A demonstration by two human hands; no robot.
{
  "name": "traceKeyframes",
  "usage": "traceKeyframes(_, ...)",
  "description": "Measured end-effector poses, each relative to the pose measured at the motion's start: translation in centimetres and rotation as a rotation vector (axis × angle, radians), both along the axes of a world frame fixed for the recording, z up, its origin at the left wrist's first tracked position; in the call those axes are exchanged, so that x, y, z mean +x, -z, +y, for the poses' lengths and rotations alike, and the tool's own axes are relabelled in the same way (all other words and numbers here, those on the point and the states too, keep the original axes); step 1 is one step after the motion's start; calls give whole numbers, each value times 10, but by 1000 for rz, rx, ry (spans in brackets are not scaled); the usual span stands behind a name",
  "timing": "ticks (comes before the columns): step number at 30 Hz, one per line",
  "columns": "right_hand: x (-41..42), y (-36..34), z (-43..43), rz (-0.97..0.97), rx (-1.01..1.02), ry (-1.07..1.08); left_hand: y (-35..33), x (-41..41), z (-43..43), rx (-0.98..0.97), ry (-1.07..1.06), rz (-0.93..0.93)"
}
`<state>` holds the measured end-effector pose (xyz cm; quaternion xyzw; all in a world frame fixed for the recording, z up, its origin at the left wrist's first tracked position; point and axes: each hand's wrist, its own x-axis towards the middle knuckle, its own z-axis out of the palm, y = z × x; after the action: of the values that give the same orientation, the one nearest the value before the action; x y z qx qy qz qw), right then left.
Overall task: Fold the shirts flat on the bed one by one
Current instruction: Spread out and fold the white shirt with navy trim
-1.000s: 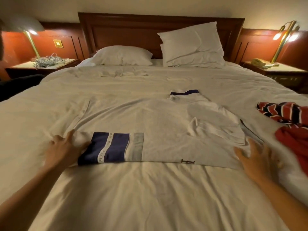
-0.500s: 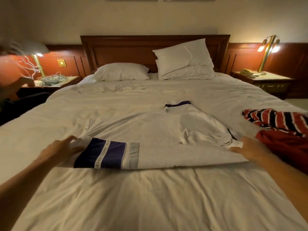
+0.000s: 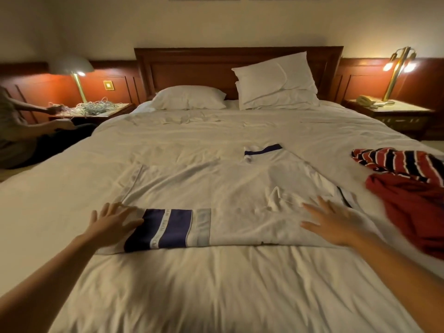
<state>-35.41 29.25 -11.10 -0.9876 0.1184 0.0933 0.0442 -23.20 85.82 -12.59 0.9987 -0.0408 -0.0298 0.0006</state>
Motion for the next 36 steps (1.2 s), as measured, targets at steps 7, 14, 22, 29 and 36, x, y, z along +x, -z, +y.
traceKeyframes(7, 35, 53, 59, -329, 133, -219, 22, 14, -25, -143, 120, -152)
traceKeyframes(14, 89, 55, 73, -409, 176, -332, 36, 50, -9, -174, 184, -352)
traceKeyframes(22, 129, 49, 68, -344, -10, -263, 40, 85, 14, -99, 133, -355)
traceKeyframes(29, 110, 52, 34, -601, 105, -132, 40, 79, -14, -94, 62, -210)
traceKeyframes(36, 90, 37, -41, -440, 215, -1, 38, 65, -166, -431, 267, -59)
